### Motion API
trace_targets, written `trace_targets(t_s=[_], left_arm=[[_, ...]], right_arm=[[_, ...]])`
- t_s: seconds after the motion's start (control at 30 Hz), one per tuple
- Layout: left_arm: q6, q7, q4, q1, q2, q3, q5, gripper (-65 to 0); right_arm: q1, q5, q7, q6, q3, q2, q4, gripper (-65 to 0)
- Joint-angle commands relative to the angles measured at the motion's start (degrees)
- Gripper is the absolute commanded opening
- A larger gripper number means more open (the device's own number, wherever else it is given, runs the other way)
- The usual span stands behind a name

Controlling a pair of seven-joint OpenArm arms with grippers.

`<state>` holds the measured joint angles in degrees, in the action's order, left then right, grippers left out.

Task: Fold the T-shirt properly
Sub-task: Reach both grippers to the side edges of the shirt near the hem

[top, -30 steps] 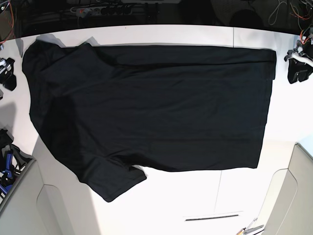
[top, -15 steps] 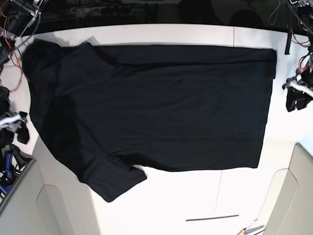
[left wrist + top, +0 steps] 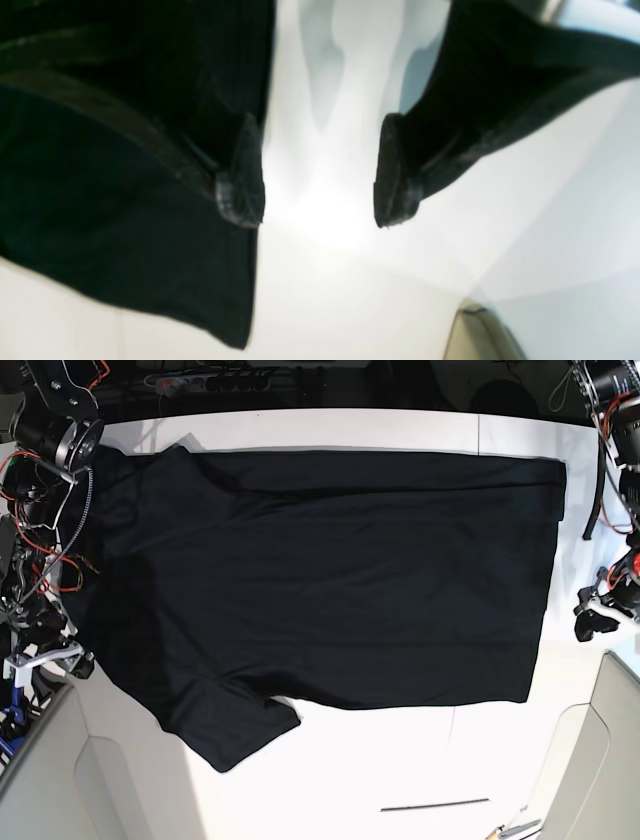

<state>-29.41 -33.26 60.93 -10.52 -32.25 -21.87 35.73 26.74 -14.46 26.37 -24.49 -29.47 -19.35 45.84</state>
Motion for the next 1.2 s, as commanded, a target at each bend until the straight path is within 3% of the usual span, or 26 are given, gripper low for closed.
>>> trace_targets(t_s=[0.0, 0.17, 0.33, 0.7, 1.0, 1.17], left_arm=[[-0.17, 1.92, -1.92, -2.89, -1.25, 0.5, 0.63, -27.2], [-0.22, 5.6, -14.71, -10.21, -1.07, 5.51, -0.04, -27.2], [-0.44, 8.46, -20.5, -13.27, 0.39, 8.61, -0.57, -27.2], [-0.37, 9.94, -20.72, -14.43, 6.67, 8.9, -3.91, -27.2], [-0.37, 9.2, -20.72, -14.56, 7.76, 8.9, -4.81, -27.5], [-0.39, 8.98, -20.72, -14.56, 7.78, 8.9, -4.81, -29.8]], right_arm=[[1.62, -0.11, -1.62, 0.28, -0.02, -1.31, -0.13, -27.0], [1.14, 0.76, -2.99, 0.79, -0.02, -2.25, -3.74, -27.0], [1.01, -0.39, -3.48, 0.72, -0.02, -2.36, -4.76, -27.0], [1.33, -2.49, -5.22, -1.44, 1.4, 0.79, -4.81, -27.0], [1.4, -2.49, -7.52, -2.95, 9.9, 2.05, -4.81, -27.0], [1.64, -2.58, -7.54, -2.19, 10.67, 1.99, -4.5, -27.0]])
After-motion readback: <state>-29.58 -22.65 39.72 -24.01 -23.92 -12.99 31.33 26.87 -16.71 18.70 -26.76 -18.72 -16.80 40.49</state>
